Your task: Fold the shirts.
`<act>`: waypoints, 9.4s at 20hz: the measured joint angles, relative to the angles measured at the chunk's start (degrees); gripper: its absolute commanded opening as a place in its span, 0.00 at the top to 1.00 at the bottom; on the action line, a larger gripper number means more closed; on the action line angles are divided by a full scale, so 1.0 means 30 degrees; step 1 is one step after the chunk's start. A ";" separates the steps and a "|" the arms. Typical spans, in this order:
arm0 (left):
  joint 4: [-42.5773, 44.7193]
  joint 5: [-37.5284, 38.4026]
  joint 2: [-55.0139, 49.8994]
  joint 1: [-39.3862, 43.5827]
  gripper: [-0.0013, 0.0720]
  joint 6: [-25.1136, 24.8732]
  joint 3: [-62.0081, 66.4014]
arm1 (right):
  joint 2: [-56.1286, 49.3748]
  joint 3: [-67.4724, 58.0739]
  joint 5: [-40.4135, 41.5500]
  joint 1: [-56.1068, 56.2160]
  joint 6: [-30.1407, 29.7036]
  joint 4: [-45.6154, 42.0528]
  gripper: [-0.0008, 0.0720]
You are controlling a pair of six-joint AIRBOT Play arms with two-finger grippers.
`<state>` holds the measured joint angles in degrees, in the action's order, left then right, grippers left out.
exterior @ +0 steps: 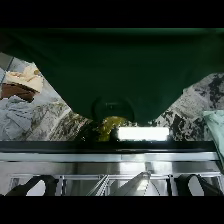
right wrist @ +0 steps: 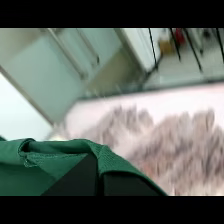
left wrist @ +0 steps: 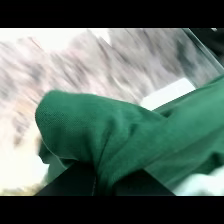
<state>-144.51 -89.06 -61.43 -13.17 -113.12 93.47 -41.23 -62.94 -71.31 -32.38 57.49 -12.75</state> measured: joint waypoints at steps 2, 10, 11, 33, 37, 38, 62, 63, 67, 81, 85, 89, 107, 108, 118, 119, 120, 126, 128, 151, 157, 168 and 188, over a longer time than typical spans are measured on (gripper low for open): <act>0.0000 -0.0568 -0.0780 0.1158 0.94 0.0051 -0.1610 | -0.0313 0.1239 -0.0532 0.1355 0.1086 -0.1778 0.95; 0.1100 0.0430 -0.8750 0.3206 0.00 -0.1151 -0.7388 | -0.7227 0.6572 0.3461 0.6280 0.2011 -0.4976 0.25; 0.1166 0.0627 -0.9850 0.2951 0.00 -0.1202 -0.7147 | -0.8597 0.6521 0.4029 0.6339 0.1596 -0.5093 0.20; 0.0219 0.7679 -0.4073 0.5282 0.04 0.3082 -2.1012 | -1.5897 0.3388 0.3242 0.2361 0.0197 -0.9238 0.22; -0.0015 0.7832 -0.6594 0.6076 0.63 0.3271 -1.9635 | -1.6925 0.3337 0.3126 0.4175 0.0313 -0.9005 0.66; 0.0197 0.8167 -0.7191 0.6156 0.98 0.3169 -1.9212 | -1.7172 0.3359 0.3155 0.4692 0.0328 -0.9092 0.83; 0.0015 0.1421 0.3089 -0.1333 0.95 0.4510 0.4626 | -0.2492 -0.6186 -0.1596 -0.2055 -0.4197 0.6608 0.95; 0.0073 0.1246 0.2623 -0.1341 0.94 0.4503 0.4459 | -0.2922 -0.6295 -0.0911 -0.0969 -0.4342 0.6142 0.95; 0.0342 0.0969 -0.0495 -0.0627 0.94 0.3461 0.1676 | -0.6448 -0.6477 0.3206 0.4940 -0.4626 0.2667 0.95; 0.0539 0.3541 -1.5482 -0.2929 0.01 0.0743 0.1967 | -2.0414 -0.7067 0.0707 0.6076 -0.0801 -0.1268 0.52; 0.2120 0.3169 -1.7442 -0.2703 0.01 0.1435 0.4568 | -1.8542 -0.2827 -0.2244 0.4299 0.0423 -0.2353 0.52; 0.3541 0.3803 -1.9941 -0.1508 0.01 0.1865 0.7745 | -1.4426 0.3694 -0.1100 0.3752 0.2244 -0.5610 0.35; 0.5158 0.4022 -2.2163 0.0000 0.94 0.1078 0.7519 | -0.7089 1.2233 -0.0102 0.3942 0.7497 -1.0841 0.21; 0.5107 0.3730 -2.2214 0.0000 0.94 0.1035 0.7555 | -0.7089 1.2400 -0.0117 0.3971 0.7577 -1.1081 0.19; 0.5158 0.2091 -2.2309 -0.0015 0.94 0.0896 0.8007 | -0.9151 1.4331 0.4481 0.8568 0.4823 -0.7526 0.95; 0.5151 0.1938 -2.2309 -0.0051 0.95 0.0925 0.8014 | -0.9464 1.4302 0.5093 0.8932 0.3891 -0.6448 0.95; 0.5107 0.1763 -2.2272 -0.0138 0.94 0.1100 0.8014 | -0.9712 1.4149 0.5566 0.9122 0.3126 -0.5617 0.95; 0.5180 -0.1035 -1.9781 -0.1224 0.95 0.3169 0.5297 | -1.1846 0.8153 0.6827 0.6040 0.2470 -0.6892 0.95; 0.5173 -0.2696 -1.8229 -0.1260 0.95 0.3963 0.2936 | -1.4447 0.3912 0.6630 0.5136 0.2630 -0.7380 0.95; 0.7337 0.0488 -1.2225 0.0605 0.02 0.3759 -0.7468 | -2.0465 -0.6156 -0.5603 -0.0240 0.4503 -0.8582 0.41; 0.7257 -0.0590 -1.3471 0.1617 0.02 0.2455 -0.7402 | -1.5285 0.2732 -0.2127 -0.1333 0.4269 -1.1460 0.28; 0.7315 0.0765 -1.4222 0.2361 0.97 0.1676 -0.7388 | -1.4287 1.1103 0.0408 0.1530 0.1144 -0.8386 0.94; -0.5413 0.4022 0.7373 -0.8116 0.95 -0.1027 -0.0962 | -0.1632 -0.7446 -0.5792 -0.4087 -0.0415 0.2929 0.95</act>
<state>-160.75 -76.99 -39.31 -37.52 -116.20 90.59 -46.13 -85.27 -88.68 -44.64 56.25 -3.97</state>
